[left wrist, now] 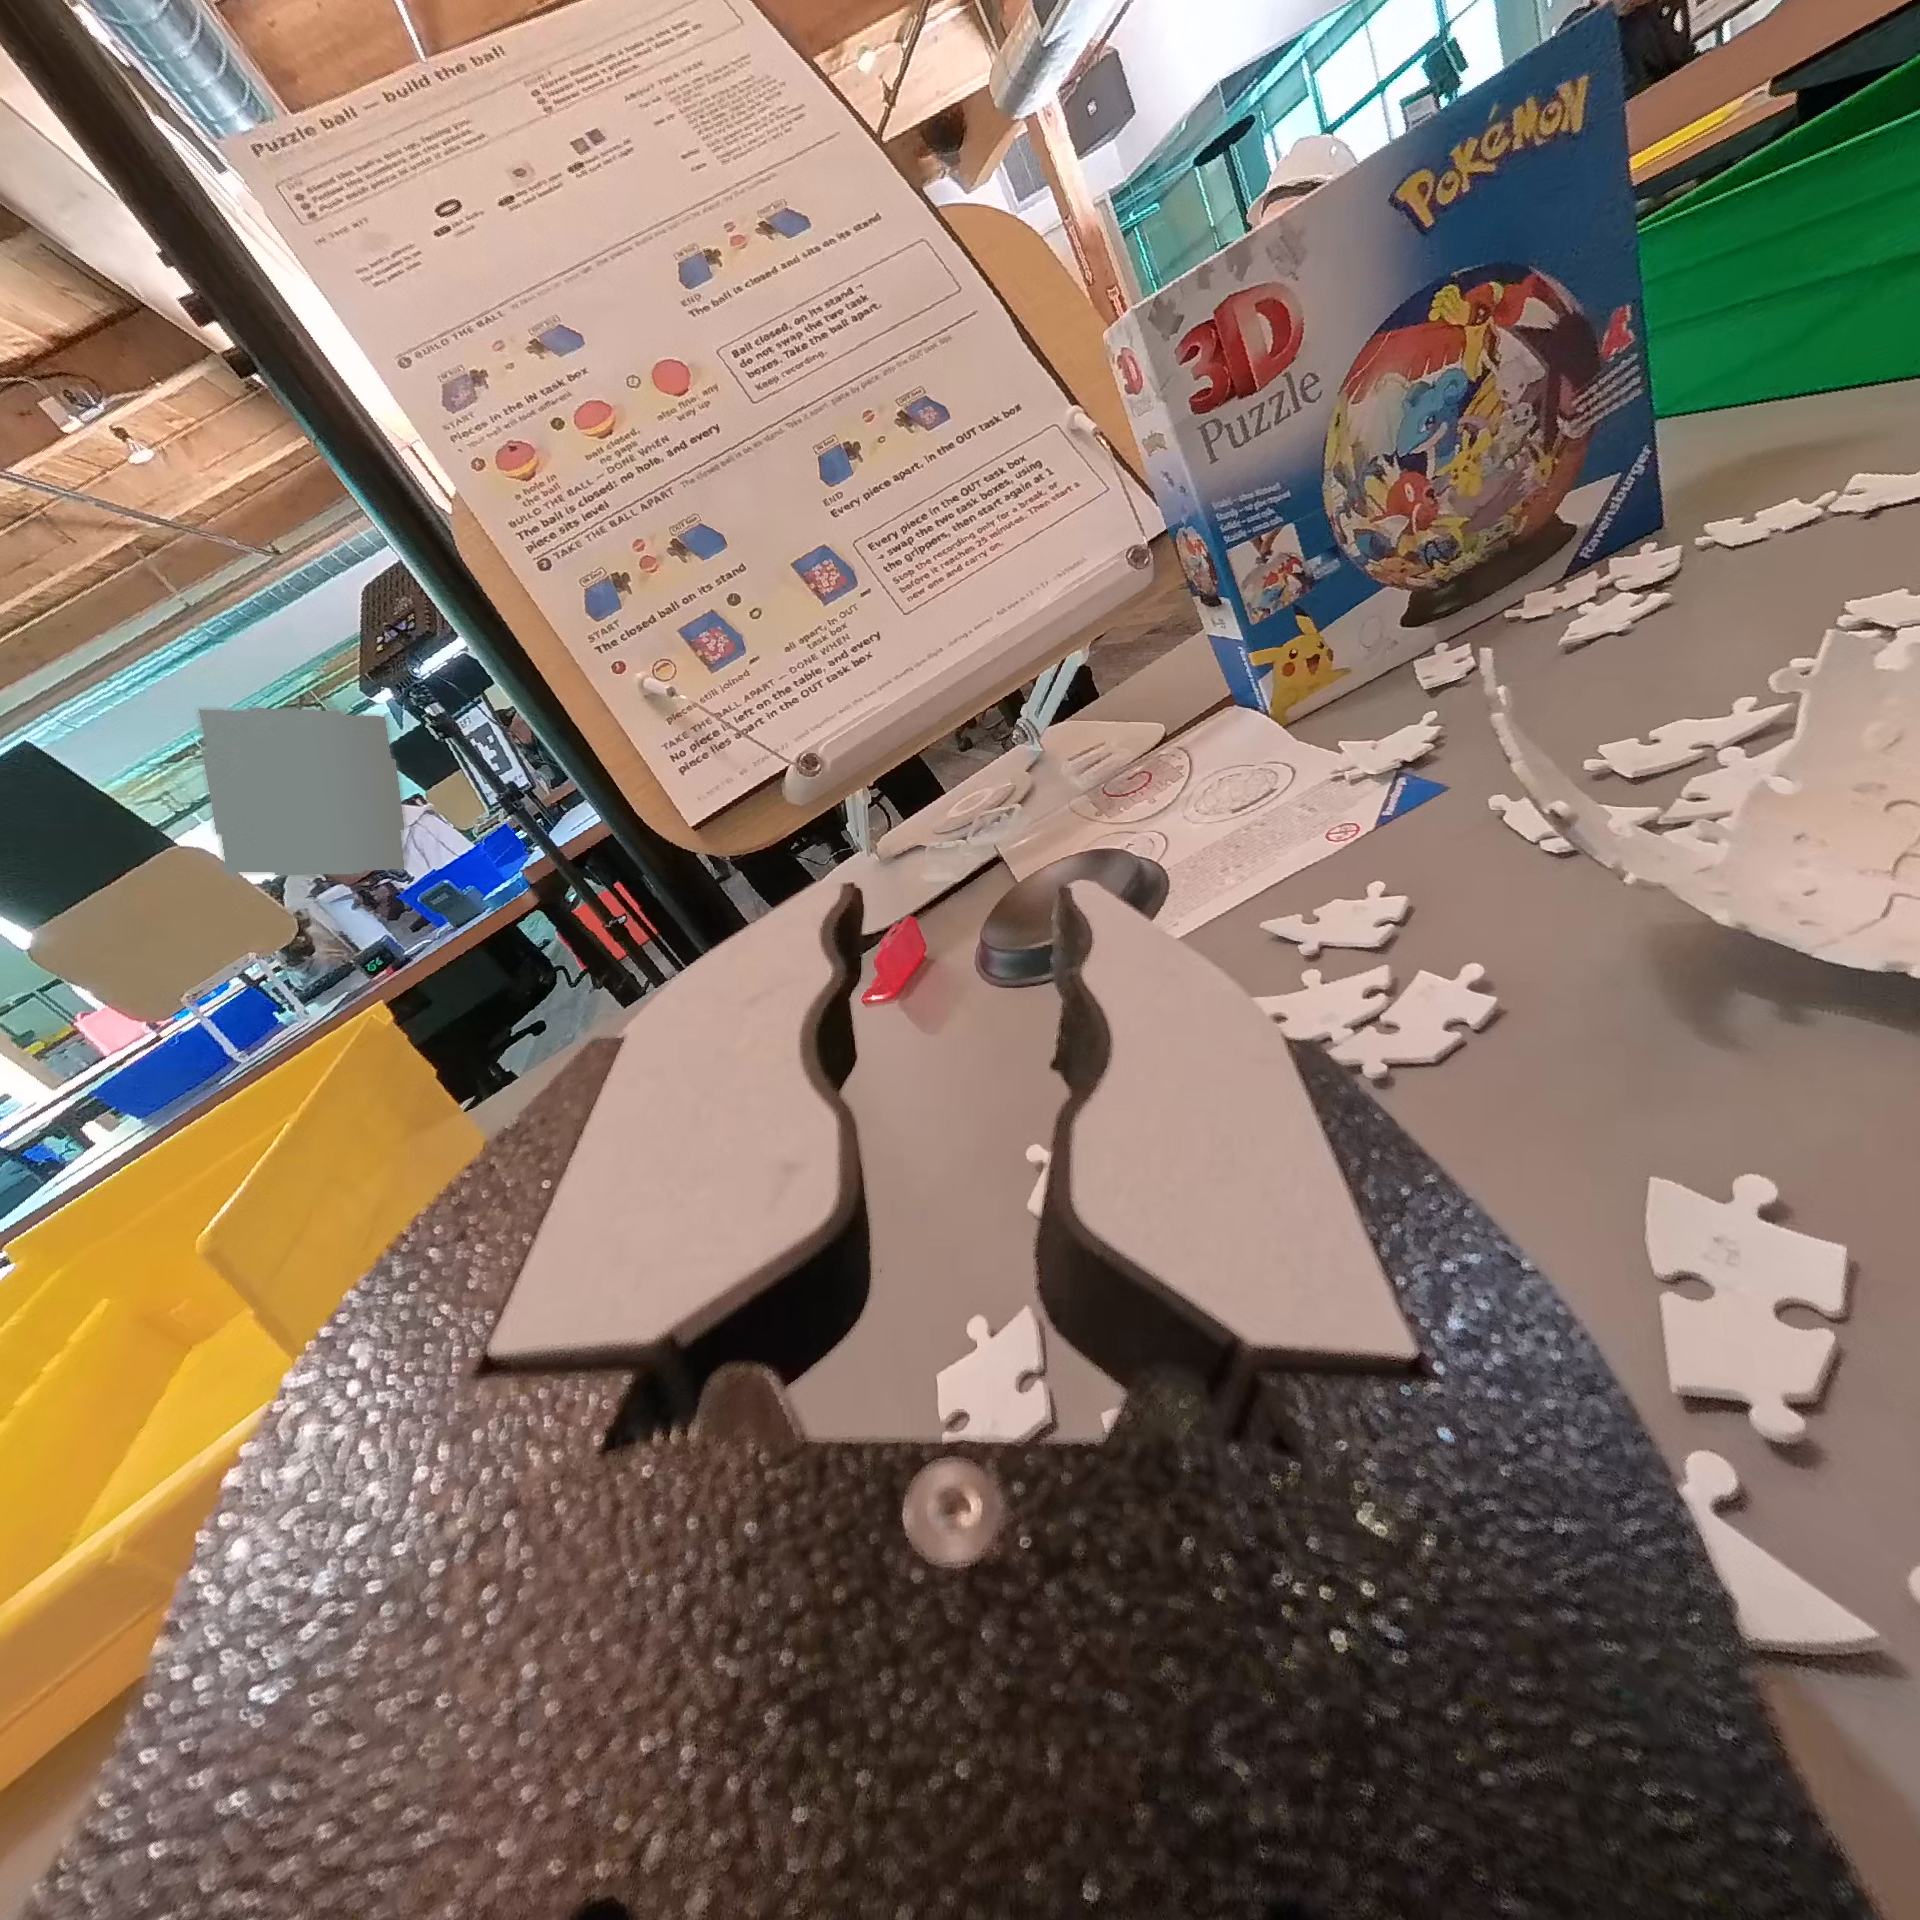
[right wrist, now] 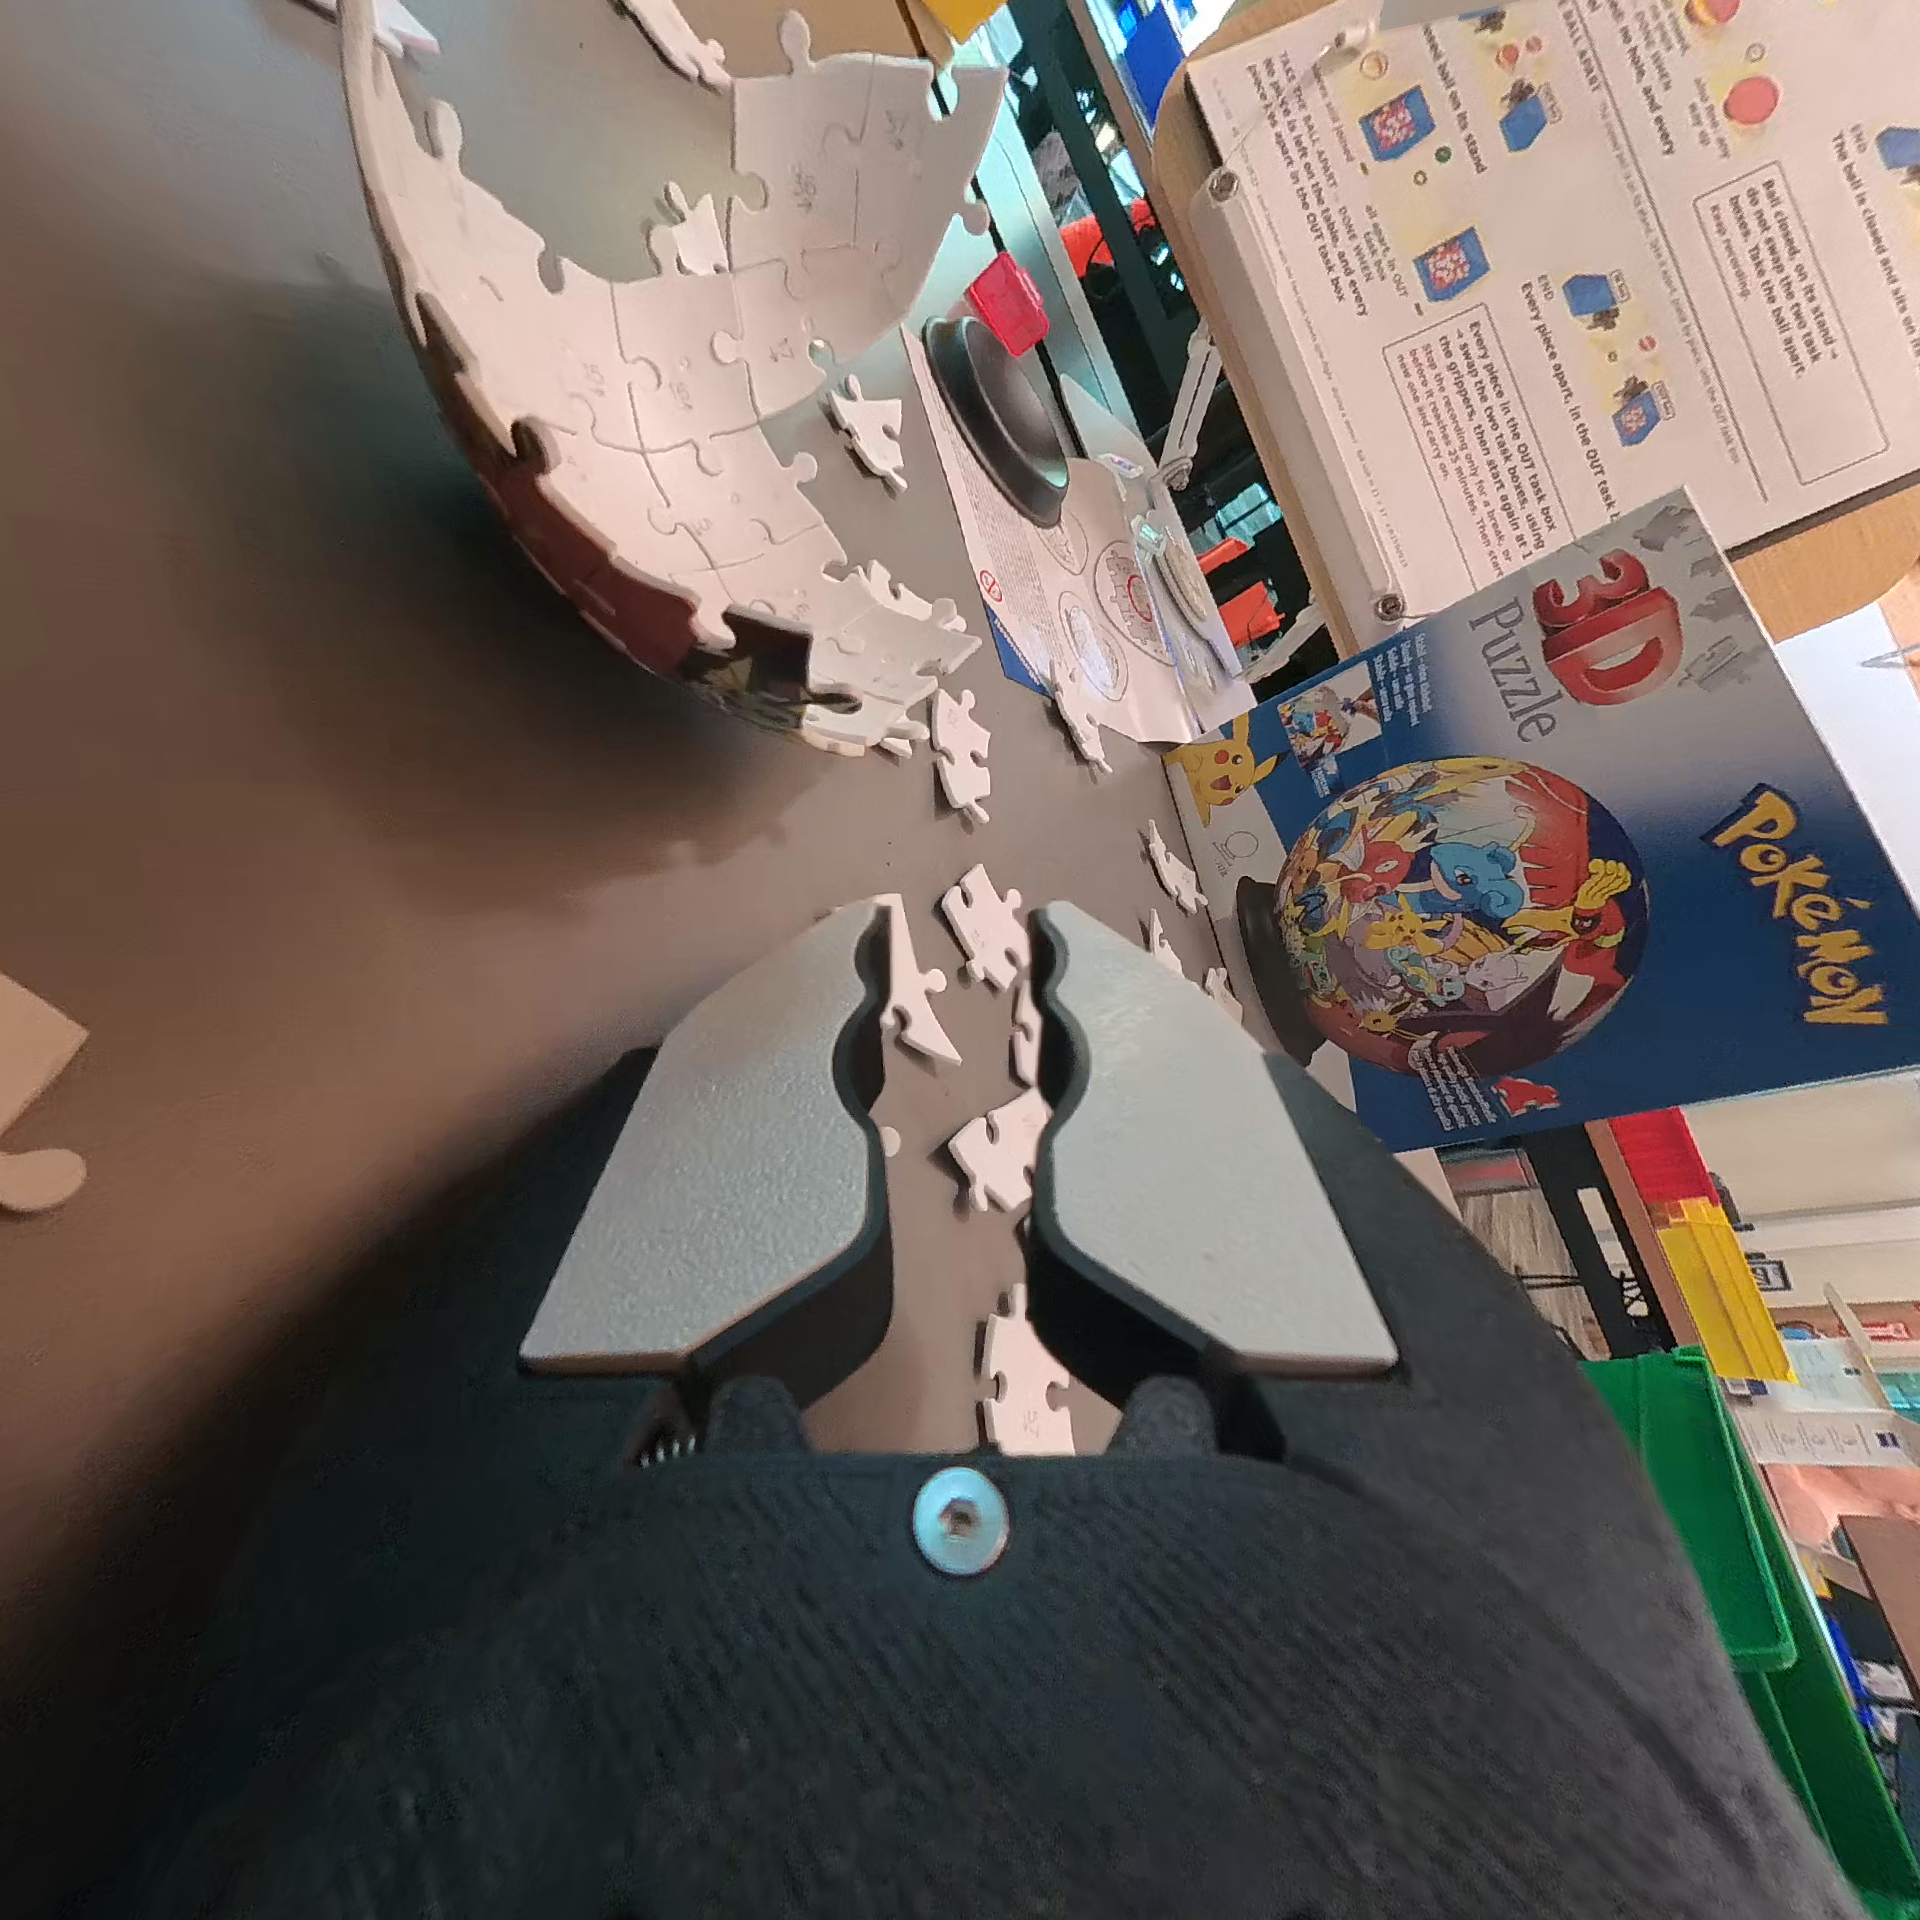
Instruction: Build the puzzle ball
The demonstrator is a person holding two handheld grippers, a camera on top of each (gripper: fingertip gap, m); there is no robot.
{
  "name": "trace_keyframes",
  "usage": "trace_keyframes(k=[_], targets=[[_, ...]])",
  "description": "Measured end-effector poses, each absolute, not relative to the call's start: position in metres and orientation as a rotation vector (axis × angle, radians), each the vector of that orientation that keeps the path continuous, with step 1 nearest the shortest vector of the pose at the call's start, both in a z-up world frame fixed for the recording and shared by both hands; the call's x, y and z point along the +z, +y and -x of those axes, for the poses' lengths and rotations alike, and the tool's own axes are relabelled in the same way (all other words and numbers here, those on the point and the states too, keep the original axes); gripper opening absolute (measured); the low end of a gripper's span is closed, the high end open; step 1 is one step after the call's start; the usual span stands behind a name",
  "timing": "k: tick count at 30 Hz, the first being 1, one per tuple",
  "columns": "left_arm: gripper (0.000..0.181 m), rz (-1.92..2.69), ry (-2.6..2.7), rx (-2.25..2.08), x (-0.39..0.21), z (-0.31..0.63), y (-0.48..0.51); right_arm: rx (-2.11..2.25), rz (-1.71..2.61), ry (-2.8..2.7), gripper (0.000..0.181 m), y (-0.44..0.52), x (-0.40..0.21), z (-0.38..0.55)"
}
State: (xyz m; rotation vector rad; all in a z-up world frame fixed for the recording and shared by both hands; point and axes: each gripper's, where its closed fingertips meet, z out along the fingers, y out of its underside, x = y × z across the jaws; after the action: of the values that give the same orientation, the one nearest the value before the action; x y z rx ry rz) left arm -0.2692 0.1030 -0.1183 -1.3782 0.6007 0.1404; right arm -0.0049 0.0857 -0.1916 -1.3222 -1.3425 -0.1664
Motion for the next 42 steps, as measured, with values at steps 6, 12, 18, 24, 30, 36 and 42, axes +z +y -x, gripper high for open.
trace_keyframes(k=[6, 12, 18, 24, 30, 36, 42], targets=[[0.034, 1.373, 0.610, 0.148, -0.118, 0.268, 0.103, 0.126, 1.282, -1.429, 0.042, 0.050, -0.172, 0.026], [0.032, 1.375, 0.667, 0.113, -0.122, 0.257, 0.101, 0.268, 1.317, -1.826, 0.048, 0.001, -0.185, 0.054], [0.033, 1.390, 0.771, 0.036, -0.128, 0.239, 0.095, 0.219, 1.277, -1.858, 0.046, 0.003, -0.172, 0.062], [0.033, 1.424, 0.999, -0.188, -0.134, 0.192, 0.067, 0.234, 1.354, -1.893, 0.038, 0.012, -0.186, 0.071], [0.042, 1.443, 1.397, -0.291, -0.152, 0.144, 0.026, 0.154, 1.326, -1.886, 0.022, 0.018, -0.191, 0.066], [0.042, 1.390, 1.748, 0.009, -0.176, 0.133, 0.033, 0.175, 1.325, -1.851, 0.011, 0.025, -0.193, 0.062], [0.022, 1.340, 1.866, 0.098, -0.193, 0.121, 0.034, 0.149, 1.337, -1.848, 0.013, 0.030, -0.198, 0.054]])
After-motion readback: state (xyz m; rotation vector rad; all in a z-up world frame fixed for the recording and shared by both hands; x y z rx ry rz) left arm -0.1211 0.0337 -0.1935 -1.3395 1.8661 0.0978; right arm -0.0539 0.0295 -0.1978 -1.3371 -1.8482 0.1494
